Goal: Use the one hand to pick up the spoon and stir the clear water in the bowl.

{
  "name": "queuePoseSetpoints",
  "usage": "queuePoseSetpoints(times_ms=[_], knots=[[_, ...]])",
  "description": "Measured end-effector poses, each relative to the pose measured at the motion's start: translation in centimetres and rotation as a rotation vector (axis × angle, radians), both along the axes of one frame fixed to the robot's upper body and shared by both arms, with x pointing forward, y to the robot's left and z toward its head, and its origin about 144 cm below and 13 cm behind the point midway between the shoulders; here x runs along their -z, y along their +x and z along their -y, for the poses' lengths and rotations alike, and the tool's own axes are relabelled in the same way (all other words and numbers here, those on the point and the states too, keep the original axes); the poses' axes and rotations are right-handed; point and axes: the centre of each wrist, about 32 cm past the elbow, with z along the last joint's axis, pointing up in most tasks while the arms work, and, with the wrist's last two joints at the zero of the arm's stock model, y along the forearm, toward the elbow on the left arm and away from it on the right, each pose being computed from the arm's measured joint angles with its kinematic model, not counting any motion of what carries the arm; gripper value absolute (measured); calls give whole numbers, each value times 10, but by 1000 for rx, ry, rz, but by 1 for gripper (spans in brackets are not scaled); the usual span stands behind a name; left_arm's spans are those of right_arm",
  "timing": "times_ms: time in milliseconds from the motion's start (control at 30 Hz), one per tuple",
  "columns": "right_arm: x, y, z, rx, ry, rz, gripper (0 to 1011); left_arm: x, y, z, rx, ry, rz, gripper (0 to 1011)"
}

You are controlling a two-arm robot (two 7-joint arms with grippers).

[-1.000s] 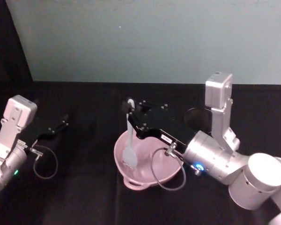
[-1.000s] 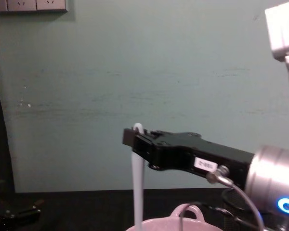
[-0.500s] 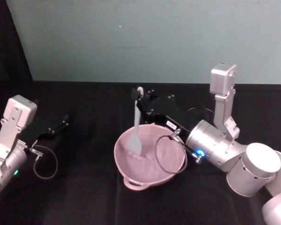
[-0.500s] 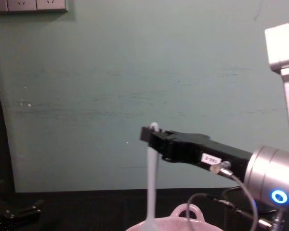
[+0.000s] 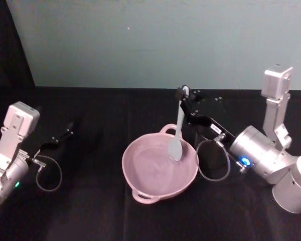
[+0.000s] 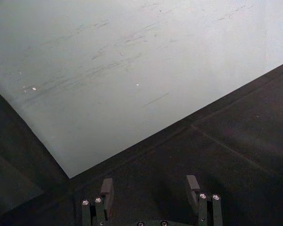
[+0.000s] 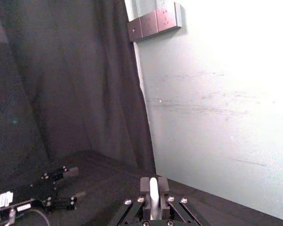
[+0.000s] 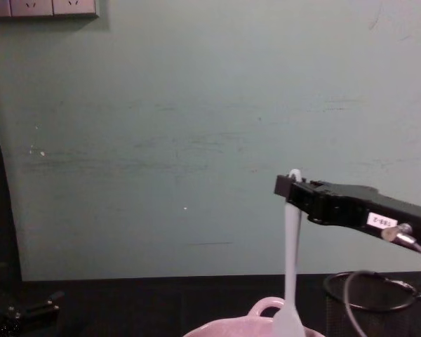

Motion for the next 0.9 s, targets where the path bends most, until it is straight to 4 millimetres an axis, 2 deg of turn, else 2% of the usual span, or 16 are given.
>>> queuePoseSetpoints(times_ms=[167,600,900], knots=[[-6,-8,1,-19,-56,9,116,0,0,0,0,0,0,1005],[-12,-23,-37,-167,-130,23,116,0,0,0,0,0,0,1004],[-21,-24,-45,-197,-101,50,116,0,0,0,0,0,0,1005]])
